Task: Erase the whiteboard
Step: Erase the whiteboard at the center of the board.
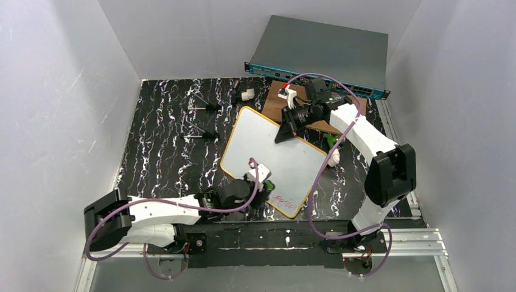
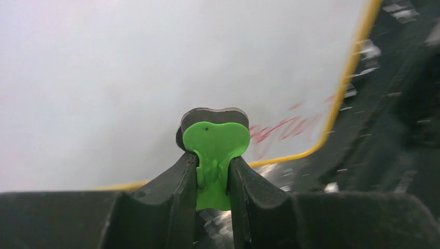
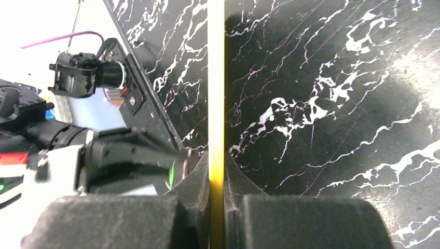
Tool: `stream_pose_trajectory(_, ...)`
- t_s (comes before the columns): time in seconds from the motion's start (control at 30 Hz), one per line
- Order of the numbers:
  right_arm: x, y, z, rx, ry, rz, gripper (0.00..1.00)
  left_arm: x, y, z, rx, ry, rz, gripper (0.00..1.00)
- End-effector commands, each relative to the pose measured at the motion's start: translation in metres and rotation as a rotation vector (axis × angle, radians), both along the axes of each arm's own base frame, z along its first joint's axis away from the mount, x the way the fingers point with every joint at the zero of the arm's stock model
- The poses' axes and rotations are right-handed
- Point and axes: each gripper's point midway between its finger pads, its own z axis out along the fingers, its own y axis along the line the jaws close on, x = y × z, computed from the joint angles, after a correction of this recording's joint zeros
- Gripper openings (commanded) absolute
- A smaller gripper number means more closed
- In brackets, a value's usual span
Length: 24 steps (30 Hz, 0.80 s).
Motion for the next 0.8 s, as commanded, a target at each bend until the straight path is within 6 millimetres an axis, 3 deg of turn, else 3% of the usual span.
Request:
stream_pose_trajectory(0.0,0.019,0.006,0.045,0.077,-0.094,-0.084,0.01,0.031,0.069,-0.036,0.139,-0.034,0.250,0.00)
stream_pose_trajectory(0.07,0.022,0.006,0.046,0.084,-0.080,-0.114,0.01,0.039,0.075,-0.037,0.127,-0.063,0.269,0.00)
stream_pose_trajectory(0.13,0.023,0.007,0.041,0.089,-0.046,-0.135,0.01,0.046,0.069,-0.032,0.097,-0.099,0.249,0.00)
stream_pose_trajectory(0.37,0.023,0.007,0.019,0.074,0.045,-0.227,0.01,0.052,0.016,-0.020,0.032,-0.140,0.093,0.00)
stream_pose_trajectory(0.53,0.024,0.004,0.012,0.061,0.039,-0.250,0.01,0.022,-0.006,-0.035,0.007,-0.024,-0.063,0.00)
stream_pose_trajectory(0.77,0.027,0.004,0.006,0.050,0.046,-0.256,0.01,-0.040,-0.019,-0.054,0.071,0.111,-0.244,0.00)
